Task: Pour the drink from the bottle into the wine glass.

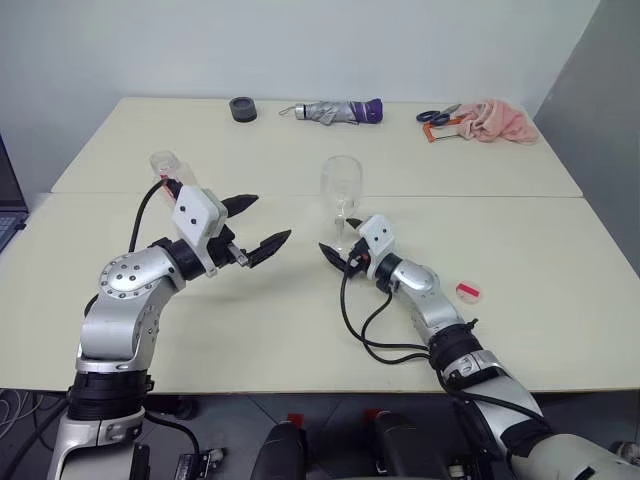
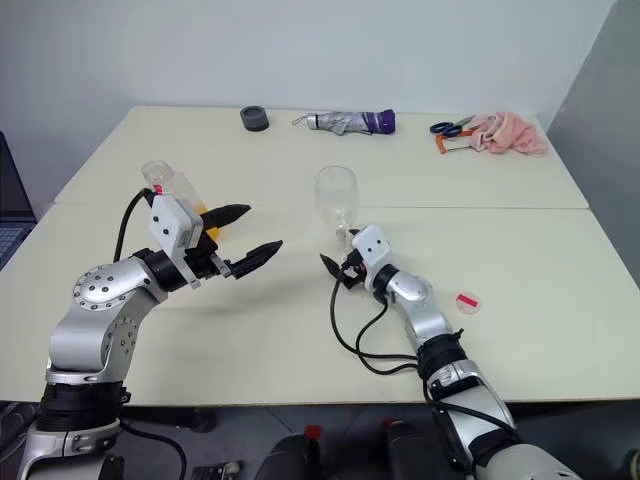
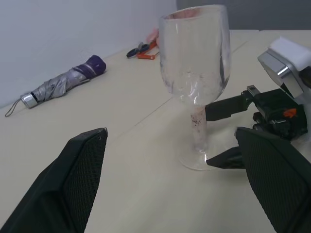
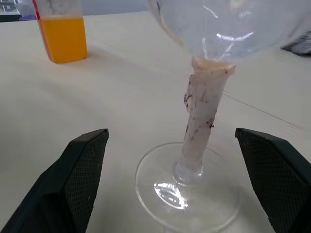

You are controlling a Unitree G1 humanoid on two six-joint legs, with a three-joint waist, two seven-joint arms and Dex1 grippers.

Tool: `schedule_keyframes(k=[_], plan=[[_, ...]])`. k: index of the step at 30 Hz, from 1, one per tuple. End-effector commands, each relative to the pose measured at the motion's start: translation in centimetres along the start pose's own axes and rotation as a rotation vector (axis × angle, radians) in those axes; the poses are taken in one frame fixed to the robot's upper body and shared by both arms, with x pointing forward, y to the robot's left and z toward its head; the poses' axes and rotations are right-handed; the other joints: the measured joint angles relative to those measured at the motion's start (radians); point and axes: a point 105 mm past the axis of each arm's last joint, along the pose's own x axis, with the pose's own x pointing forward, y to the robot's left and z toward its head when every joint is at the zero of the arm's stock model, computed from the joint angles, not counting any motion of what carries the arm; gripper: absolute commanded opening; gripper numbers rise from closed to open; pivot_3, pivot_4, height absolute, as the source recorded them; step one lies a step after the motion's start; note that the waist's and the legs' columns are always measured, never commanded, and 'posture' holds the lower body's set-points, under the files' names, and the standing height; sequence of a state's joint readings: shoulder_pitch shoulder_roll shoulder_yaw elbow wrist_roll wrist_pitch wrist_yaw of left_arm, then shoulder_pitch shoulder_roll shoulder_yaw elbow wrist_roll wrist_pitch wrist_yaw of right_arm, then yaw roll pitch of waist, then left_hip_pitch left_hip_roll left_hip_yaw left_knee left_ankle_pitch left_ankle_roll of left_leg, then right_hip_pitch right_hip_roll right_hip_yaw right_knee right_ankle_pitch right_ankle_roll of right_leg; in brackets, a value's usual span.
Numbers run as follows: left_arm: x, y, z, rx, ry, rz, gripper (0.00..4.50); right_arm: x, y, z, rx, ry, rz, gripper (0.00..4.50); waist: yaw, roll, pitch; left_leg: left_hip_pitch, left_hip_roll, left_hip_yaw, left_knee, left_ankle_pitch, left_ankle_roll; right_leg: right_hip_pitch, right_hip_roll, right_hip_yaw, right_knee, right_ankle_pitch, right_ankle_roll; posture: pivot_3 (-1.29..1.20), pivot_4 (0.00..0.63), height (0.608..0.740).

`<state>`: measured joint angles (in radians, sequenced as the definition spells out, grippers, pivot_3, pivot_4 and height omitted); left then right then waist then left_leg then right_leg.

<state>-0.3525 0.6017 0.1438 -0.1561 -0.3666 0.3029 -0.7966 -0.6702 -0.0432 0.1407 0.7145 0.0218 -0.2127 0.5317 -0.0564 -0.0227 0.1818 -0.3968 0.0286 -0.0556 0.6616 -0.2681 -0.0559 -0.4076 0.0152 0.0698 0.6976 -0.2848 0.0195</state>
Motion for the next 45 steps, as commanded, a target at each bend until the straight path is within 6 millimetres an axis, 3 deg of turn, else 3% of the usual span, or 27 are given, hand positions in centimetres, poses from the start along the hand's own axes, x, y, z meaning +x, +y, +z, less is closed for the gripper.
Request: schedule_keyframes(k=[1, 11, 16, 21, 28, 33, 45], plan=[[-0.2, 0.0, 1.6, 0.02, -0.053, 0.005, 4.5, -0.7, -0.6, 1.0, 0.007, -0.025, 0.0, 4.48, 0.0, 0.0, 0.0, 0.0, 0.0, 0.0, 0.0, 0.0, 0.0, 0.0, 0.0, 0.0, 0.0, 0.0, 0.0, 0.0, 0.15, 0.74], [-0.8, 0.0, 0.6, -0.026, -0.045, 0.079, 4.5, -5.4, -1.0, 0.1, 0.003, 0.048, 0.001, 4.48, 0.002, 0.0, 0.0, 0.0, 0.0, 0.0, 0.0, 0.0, 0.0, 0.0, 0.0, 0.0, 0.0, 0.0, 0.0, 0.0, 0.15, 0.74], [-2.2, 1.7, -2.1, -0.051, 0.007, 0.31, 4.5, -8.0, 0.5, 1.7, -0.059, 0.032, 0.08, 4.48, 0.005, 0.0, 0.0, 0.0, 0.0, 0.0, 0.001, 0.0, 0.0, 0.0, 0.0, 0.0, -0.001, 0.0, 0.0, 0.0, 0.15, 0.74], [-4.7, 2.5, -5.3, -0.062, 0.092, 0.586, 4.5, -10.1, 3.2, 4.0, -0.067, -0.036, 0.226, 4.48, 0.005, 0.0, 0.0, 0.0, 0.0, -0.001, 0.0, 0.0, 0.0, 0.001, 0.0, 0.0, -0.001, 0.0, 0.0, 0.0, 0.15, 0.74], [-6.9, 2.7, -7.4, 0.01, 0.187, 0.745, 4.5, -11.3, 5.2, 5.8, -0.075, -0.069, 0.346, 4.48, 0.016, -0.001, 0.0, 0.001, -0.001, -0.002, 0.001, 0.0, 0.0, 0.002, 0.0, -0.001, -0.001, 0.0, 0.001, 0.0, 0.15, 0.74], [-8.3, 4.3, -7.9, 0.01, 0.209, 0.86, 4.5, -11.5, 5.7, 6.2, -0.065, -0.061, 0.375, 4.48, 0.022, -0.001, 0.0, 0.001, -0.001, -0.002, 0.001, 0.0, 0.0, 0.002, 0.0, -0.001, -0.001, 0.0, 0.001, 0.0, 0.15, 0.74], [-7.1, 7.6, -8.1, -0.015, 0.214, 0.842, 4.5, -11.5, 5.9, 6.4, -0.059, -0.035, 0.394, 4.48, 0.025, -0.001, 0.0, 0.001, -0.002, -0.002, 0.001, 0.0, 0.0, 0.002, 0.001, -0.002, -0.001, 0.0, 0.001, 0.0, 0.15, 0.74]])
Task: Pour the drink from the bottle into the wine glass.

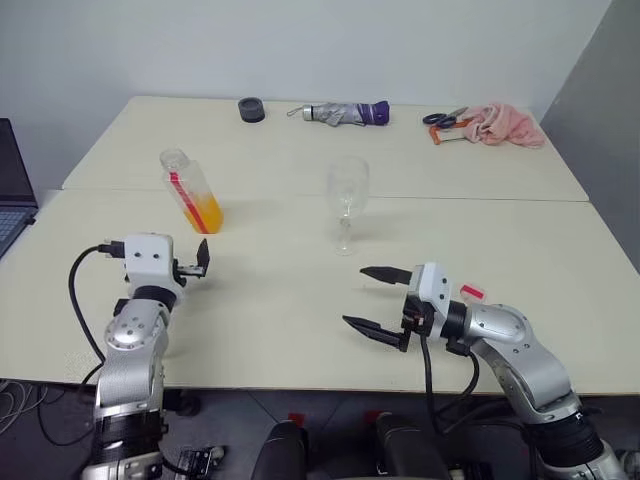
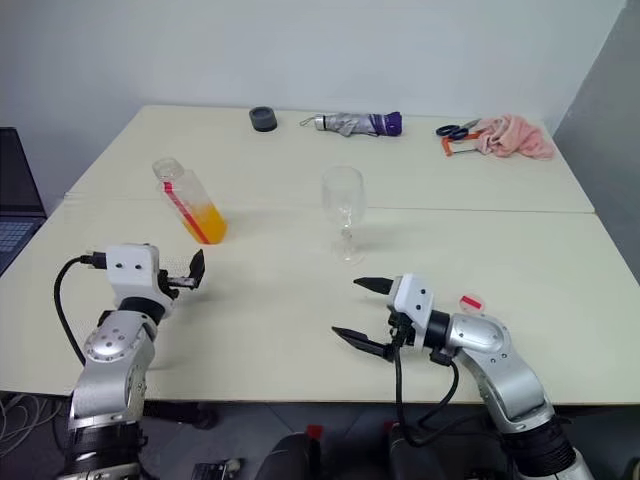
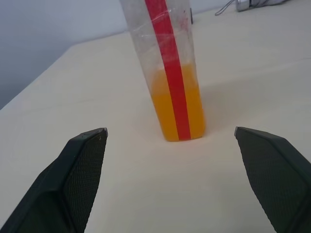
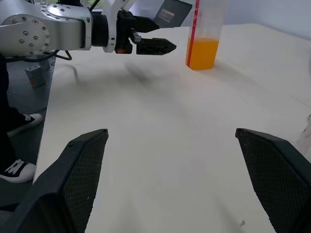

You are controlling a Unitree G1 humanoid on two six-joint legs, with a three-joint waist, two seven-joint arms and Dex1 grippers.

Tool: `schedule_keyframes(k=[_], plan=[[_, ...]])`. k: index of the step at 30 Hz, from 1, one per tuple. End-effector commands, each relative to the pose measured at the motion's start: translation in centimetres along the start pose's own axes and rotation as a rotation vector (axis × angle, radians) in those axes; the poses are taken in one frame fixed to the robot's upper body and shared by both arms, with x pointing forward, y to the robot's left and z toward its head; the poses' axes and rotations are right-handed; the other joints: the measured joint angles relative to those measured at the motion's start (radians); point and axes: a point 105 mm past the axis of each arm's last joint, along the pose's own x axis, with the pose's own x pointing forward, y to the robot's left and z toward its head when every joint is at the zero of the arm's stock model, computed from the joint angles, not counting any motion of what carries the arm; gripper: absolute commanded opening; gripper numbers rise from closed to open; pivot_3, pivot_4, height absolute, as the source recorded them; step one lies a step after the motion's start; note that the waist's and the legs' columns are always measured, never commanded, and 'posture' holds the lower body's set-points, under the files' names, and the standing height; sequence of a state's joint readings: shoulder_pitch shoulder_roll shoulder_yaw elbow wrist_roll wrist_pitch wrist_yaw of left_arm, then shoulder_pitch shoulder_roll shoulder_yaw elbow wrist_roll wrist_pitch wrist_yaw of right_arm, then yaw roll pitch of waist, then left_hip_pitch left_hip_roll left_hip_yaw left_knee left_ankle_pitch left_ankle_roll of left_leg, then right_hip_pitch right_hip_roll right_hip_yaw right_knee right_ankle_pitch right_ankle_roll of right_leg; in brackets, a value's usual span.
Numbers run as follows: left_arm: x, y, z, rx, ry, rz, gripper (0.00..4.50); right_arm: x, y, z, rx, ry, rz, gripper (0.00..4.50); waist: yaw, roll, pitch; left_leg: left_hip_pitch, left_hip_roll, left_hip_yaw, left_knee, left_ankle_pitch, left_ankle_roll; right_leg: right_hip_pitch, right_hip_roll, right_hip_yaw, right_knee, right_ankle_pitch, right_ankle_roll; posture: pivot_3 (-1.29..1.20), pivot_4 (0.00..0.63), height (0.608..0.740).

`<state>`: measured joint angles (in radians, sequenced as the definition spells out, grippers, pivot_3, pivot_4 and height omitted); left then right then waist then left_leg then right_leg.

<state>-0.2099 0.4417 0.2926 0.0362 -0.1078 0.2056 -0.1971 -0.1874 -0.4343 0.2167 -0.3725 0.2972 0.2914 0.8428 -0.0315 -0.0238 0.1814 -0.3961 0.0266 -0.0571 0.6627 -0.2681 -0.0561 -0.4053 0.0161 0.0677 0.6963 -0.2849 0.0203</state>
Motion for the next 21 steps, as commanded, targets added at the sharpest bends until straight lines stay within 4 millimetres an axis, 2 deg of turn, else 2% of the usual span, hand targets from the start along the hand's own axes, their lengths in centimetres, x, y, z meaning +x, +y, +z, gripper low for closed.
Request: schedule_keyframes(k=[1, 5, 21], plan=[[1.0, 1.3, 1.1, 0.003, -0.031, 0.027, 4.5, 0.0, -0.1, 1.3, -0.029, -0.032, -0.009, 4.48, 0.0, 0.0, 0.0, 0.0, 0.0, 0.0, 0.0, 0.0, 0.0, 0.0, 0.0, 0.0, 0.0, 0.0, 0.0, 0.0, 0.15, 0.74], [1.9, 1.8, 1.4, 0.007, -0.029, 0.03, 4.5, 0.2, -0.4, 1.3, -0.036, -0.032, -0.03, 4.48, 0.0, 0.0, 0.0, 0.0, 0.0, 0.0, 0.0, 0.0, 0.0, 0.0, 0.0, 0.0, 0.0, 0.0, 0.0, 0.0, 0.15, 0.74], [5.1, 1.2, 3.4, -0.083, -0.07, -0.101, 4.5, 0.9, -0.5, 1.9, -0.066, -0.039, -0.03, 4.48, 0.0, 0.0, 0.0, -0.001, 0.0, -0.001, 0.0, 0.0, 0.0, 0.0, 0.0, -0.002, 0.0, 0.0, 0.0, 0.0, 0.15, 0.74]])
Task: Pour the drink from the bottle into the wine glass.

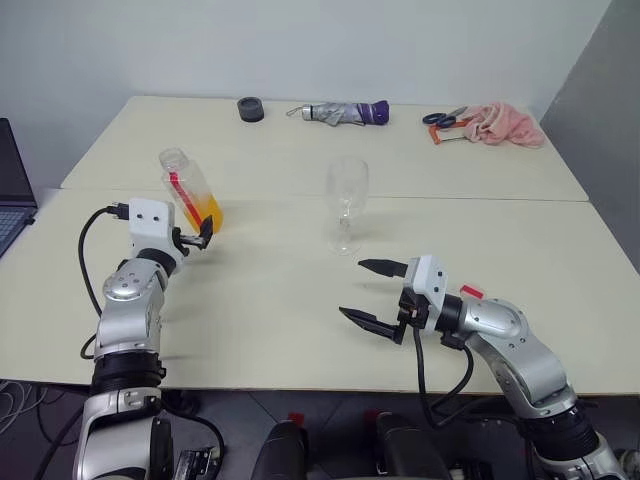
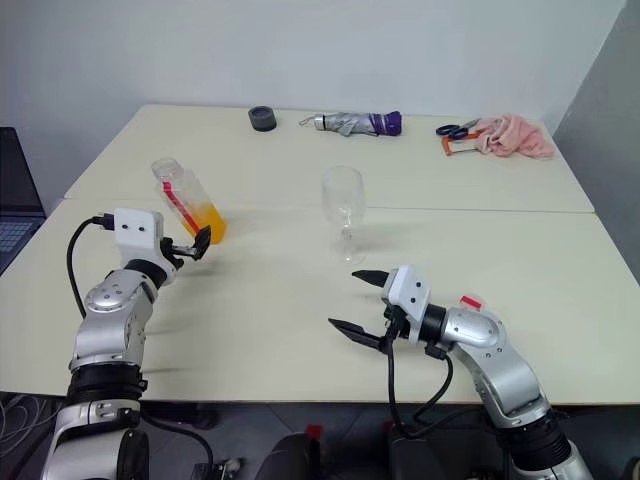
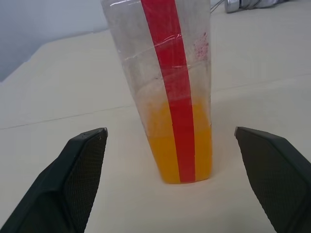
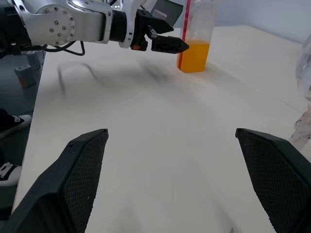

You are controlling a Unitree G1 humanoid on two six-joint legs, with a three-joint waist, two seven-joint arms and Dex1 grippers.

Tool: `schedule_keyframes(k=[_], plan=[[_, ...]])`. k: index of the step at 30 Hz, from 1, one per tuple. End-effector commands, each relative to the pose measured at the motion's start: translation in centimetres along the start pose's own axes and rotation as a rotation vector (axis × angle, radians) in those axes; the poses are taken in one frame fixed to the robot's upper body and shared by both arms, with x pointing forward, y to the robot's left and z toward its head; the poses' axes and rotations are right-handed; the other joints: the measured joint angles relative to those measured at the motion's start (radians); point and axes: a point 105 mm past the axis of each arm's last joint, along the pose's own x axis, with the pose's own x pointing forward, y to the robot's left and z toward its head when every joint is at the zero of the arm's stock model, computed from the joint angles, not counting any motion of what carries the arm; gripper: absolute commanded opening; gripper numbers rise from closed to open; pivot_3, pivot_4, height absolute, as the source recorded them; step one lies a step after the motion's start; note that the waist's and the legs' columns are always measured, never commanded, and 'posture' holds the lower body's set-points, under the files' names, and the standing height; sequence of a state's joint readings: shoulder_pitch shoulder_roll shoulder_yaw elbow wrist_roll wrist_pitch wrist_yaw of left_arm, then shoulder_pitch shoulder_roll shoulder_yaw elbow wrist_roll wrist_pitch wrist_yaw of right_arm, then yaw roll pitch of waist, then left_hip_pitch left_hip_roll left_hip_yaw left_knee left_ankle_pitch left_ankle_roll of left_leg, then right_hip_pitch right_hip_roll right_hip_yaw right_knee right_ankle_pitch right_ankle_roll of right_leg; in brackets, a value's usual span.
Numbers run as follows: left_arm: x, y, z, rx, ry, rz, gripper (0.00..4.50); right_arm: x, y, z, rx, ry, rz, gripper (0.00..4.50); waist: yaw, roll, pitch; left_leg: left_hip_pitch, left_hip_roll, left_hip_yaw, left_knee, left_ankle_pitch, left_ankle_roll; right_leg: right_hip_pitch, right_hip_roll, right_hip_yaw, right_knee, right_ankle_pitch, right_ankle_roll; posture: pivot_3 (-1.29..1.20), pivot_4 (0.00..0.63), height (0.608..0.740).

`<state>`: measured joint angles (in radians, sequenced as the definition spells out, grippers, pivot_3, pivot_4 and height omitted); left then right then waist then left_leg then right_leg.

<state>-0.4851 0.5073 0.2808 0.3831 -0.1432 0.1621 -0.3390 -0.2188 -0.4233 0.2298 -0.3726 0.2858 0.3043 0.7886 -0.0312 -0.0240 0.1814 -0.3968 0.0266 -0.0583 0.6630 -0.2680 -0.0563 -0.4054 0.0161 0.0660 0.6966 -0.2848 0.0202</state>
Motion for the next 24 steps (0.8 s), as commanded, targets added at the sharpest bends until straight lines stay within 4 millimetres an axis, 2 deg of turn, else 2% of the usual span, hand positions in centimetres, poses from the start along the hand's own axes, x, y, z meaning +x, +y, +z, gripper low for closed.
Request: schedule_keyframes(k=[1, 20, 21, 24], plan=[[0.5, 0.8, 2.2, -0.015, -0.075, -0.001, 4.5, 0.4, 0.1, 1.4, -0.049, -0.037, 0.012, 4.48, 0.0, 0.0, 0.0, 0.0, 0.0, 0.0, 0.0, 0.0, 0.0, 0.0, 0.0, 0.0, 0.0, 0.0, 0.0, 0.0, 0.15, 0.74], [2.9, 2.1, 4.5, -0.14, -0.128, 0.009, 4.5, 0.9, 0.2, 1.7, -0.068, -0.045, 0.015, 4.48, 0.0, 0.0, 0.0, -0.001, -0.001, -0.001, 0.0, 0.0, 0.0, 0.0, 0.0, -0.001, 0.0, 0.0, 0.0, 0.0, 0.15, 0.74], [3.0, 2.2, 4.5, -0.132, -0.128, 0.01, 4.1, 0.9, 0.2, 1.7, -0.069, -0.045, 0.015, 4.5, -0.001, 0.0, 0.0, -0.001, -0.001, -0.001, 0.0, 0.0, 0.0, 0.0, 0.0, -0.001, 0.0, 0.0, 0.0, 0.0, 0.15, 0.74], [3.0, 2.0, 4.5, -0.153, -0.131, -0.002, 3.32, 1.0, 0.1, 1.8, -0.077, -0.053, 0.011, 4.5, -0.001, 0.0, 0.0, -0.001, 0.0, -0.001, 0.0, 0.0, 0.0, 0.0, 0.0, -0.001, 0.0, 0.0, 0.0, 0.0, 0.15, 0.74]])
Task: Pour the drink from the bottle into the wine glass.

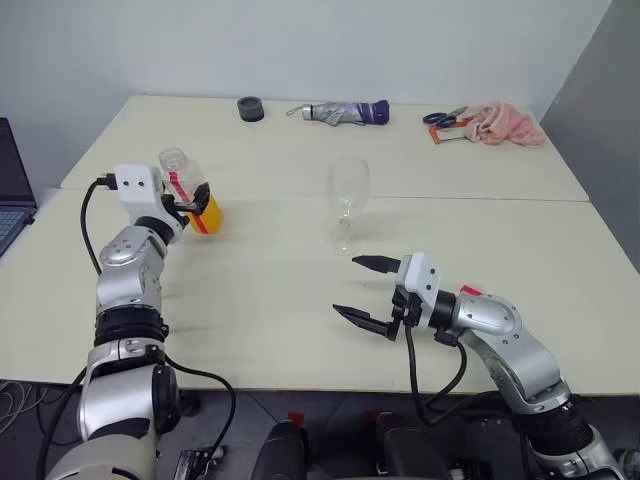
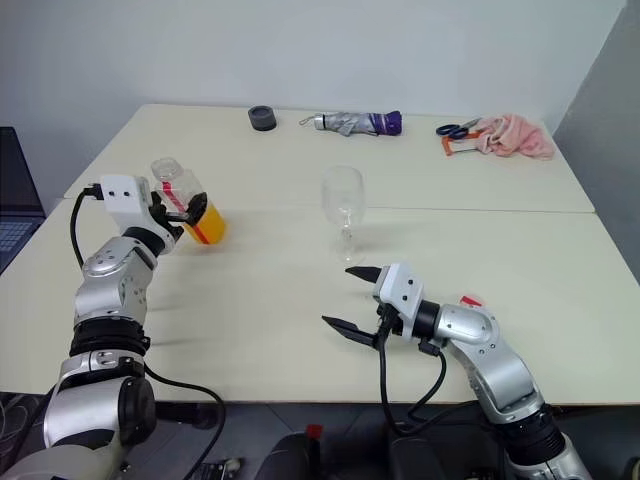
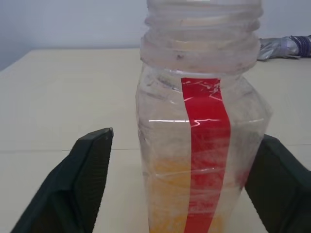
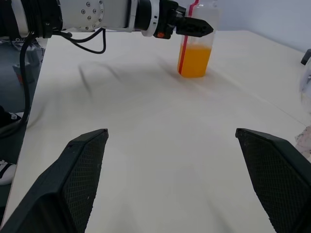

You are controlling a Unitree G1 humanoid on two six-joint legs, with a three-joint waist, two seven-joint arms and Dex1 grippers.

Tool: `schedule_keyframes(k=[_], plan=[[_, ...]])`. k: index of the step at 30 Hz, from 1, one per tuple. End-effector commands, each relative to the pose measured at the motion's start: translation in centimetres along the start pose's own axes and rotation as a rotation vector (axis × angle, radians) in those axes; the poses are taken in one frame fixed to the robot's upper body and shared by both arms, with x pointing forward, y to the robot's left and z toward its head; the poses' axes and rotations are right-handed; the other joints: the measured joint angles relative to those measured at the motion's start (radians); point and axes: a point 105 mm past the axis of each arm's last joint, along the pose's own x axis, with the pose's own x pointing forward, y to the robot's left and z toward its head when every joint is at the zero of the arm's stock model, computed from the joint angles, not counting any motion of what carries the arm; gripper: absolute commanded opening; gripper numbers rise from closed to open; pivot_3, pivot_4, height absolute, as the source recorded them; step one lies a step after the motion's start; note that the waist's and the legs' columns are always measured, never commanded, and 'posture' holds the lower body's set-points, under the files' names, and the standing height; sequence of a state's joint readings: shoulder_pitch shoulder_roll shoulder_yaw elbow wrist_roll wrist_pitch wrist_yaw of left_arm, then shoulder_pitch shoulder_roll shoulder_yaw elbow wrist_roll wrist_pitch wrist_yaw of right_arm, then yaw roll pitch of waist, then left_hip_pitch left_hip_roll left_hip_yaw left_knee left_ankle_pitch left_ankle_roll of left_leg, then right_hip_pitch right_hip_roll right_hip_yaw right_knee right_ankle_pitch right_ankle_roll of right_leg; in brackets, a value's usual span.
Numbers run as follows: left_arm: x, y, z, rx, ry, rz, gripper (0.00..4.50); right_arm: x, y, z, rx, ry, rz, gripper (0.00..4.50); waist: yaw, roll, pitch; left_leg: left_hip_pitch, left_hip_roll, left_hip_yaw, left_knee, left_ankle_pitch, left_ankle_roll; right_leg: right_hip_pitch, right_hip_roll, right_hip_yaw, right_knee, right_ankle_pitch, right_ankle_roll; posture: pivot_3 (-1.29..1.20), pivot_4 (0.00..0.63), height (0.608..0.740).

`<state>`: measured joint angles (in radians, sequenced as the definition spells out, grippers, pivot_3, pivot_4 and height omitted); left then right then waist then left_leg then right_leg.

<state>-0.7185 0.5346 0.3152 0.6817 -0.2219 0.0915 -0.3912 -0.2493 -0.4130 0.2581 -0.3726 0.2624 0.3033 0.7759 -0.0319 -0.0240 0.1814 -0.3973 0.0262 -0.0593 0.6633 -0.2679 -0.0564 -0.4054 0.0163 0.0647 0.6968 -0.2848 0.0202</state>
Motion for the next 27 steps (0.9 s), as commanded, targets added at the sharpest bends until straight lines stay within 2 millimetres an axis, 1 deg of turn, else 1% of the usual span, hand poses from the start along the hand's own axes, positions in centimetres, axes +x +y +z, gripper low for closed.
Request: schedule_keyframes(k=[1, 4, 5, 6, 8, 11, 16, 20, 21, 22, 24, 27], plan=[[0.2, 0.3, 1.9, -0.005, -0.063, -0.011, 3.01, 0.2, -0.1, 1.4, -0.049, -0.053, -0.002, 4.5, 0.0, 0.0, 0.0, 0.0, 0.0, 0.0, 0.0, 0.0, 0.0, 0.0, 0.0, 0.0, 0.0, 0.0, 0.0, 0.0, 0.15, 0.74], [0.3, 0.1, 2.0, -0.017, -0.068, -0.024, 2.08, 0.3, -0.1, 1.7, -0.06, -0.069, -0.008, 4.5, 0.0, 0.0, 0.0, 0.0, 0.0, 0.0, 0.0, 0.0, 0.0, 0.0, 0.0, 0.0, 0.0, 0.0, 0.0, 0.0, 0.15, 0.74], [0.3, 0.0, 2.0, -0.019, -0.069, -0.027, 1.85, 0.3, -0.1, 1.7, -0.063, -0.074, -0.01, 4.5, 0.0, 0.0, 0.0, 0.0, 0.0, 0.0, 0.0, 0.0, 0.0, 0.0, 0.0, 0.0, 0.0, 0.0, 0.0, 0.0, 0.15, 0.74], [0.3, 0.0, 2.0, -0.023, -0.07, -0.03, 1.75, 0.3, -0.1, 1.9, -0.062, -0.082, -0.012, 4.5, 0.0, 0.0, 0.0, 0.0, 0.0, 0.0, 0.0, 0.0, 0.0, 0.0, 0.0, 0.0, 0.0, 0.0, 0.0, 0.0, 0.15, 0.74], [0.3, 0.0, 2.2, -0.034, -0.076, -0.039, 1.7, 0.2, -0.4, 2.6, -0.073, -0.124, -0.032, 4.5, 0.0, 0.0, 0.0, 0.0, 0.0, 0.0, 0.0, 0.0, 0.0, 0.0, 0.0, 0.0, 0.0, 0.0, 0.0, 0.0, 0.15, 0.74], [0.3, -0.1, 2.4, -0.046, -0.082, -0.053, 1.7, -0.1, -0.8, 3.8, -0.031, -0.182, -0.048, 4.5, 0.0, 0.0, 0.0, 0.0, 0.0, 0.0, 0.0, 0.0, 0.0, 0.0, 0.0, 0.0, 0.0, 0.0, 0.0, 0.0, 0.15, 0.74], [0.2, -0.7, 3.0, -0.047, -0.096, -0.087, 1.69, -0.3, -0.7, 4.5, -0.033, -0.201, -0.041, 4.5, 0.0, 0.0, 0.0, 0.0, 0.0, -0.001, 0.0, 0.0, 0.0, 0.0, 0.0, -0.001, 0.0, 0.0, 0.0, 0.0, 0.15, 0.74], [0.4, -2.5, 5.0, 0.03, -0.141, -0.141, 1.69, -0.4, -0.9, 5.0, -0.024, -0.201, -0.051, 4.5, 0.0, 0.0, 0.0, -0.001, 0.0, -0.002, 0.001, 0.0, 0.0, 0.0, 0.0, -0.001, 0.0, 0.0, 0.0, 0.0, 0.15, 0.74], [0.5, -3.2, 5.8, 0.061, -0.161, -0.151, 1.69, -0.5, -1.1, 5.1, -0.022, -0.2, -0.064, 4.5, 0.0, 0.0, 0.0, -0.001, 0.0, -0.002, 0.001, 0.0, 0.0, 0.0, 0.0, -0.001, 0.0, 0.0, 0.0, 0.0, 0.15, 0.74], [0.5, -3.9, 6.6, 0.098, -0.177, -0.161, 1.69, -0.7, -1.3, 5.2, -0.022, -0.197, -0.082, 4.5, 0.0, 0.0, 0.0, -0.001, 0.0, -0.002, 0.001, 0.0, 0.0, 0.0, 0.0, -0.001, 0.0, 0.0, 0.0, 0.0, 0.15, 0.74], [0.7, -6.0, 8.2, 0.196, -0.216, -0.197, 1.69, -1.1, -1.9, 5.4, -0.006, -0.195, -0.127, 4.5, 0.001, 0.0, 0.0, -0.002, 0.0, -0.002, 0.001, 0.0, 0.0, 0.0, 0.0, -0.001, 0.0, 0.0, 0.0, 0.0, 0.15, 0.74], [0.6, -8.3, 9.4, 0.367, -0.259, -0.25, 1.69, -1.4, -2.5, 5.5, 0.007, -0.191, -0.183, 4.5, 0.004, 0.0, 0.0, -0.002, 0.0, -0.003, 0.001, 0.0, 0.0, 0.0, -0.001, -0.001, 0.0, 0.0, 0.0, 0.0, 0.15, 0.74]])
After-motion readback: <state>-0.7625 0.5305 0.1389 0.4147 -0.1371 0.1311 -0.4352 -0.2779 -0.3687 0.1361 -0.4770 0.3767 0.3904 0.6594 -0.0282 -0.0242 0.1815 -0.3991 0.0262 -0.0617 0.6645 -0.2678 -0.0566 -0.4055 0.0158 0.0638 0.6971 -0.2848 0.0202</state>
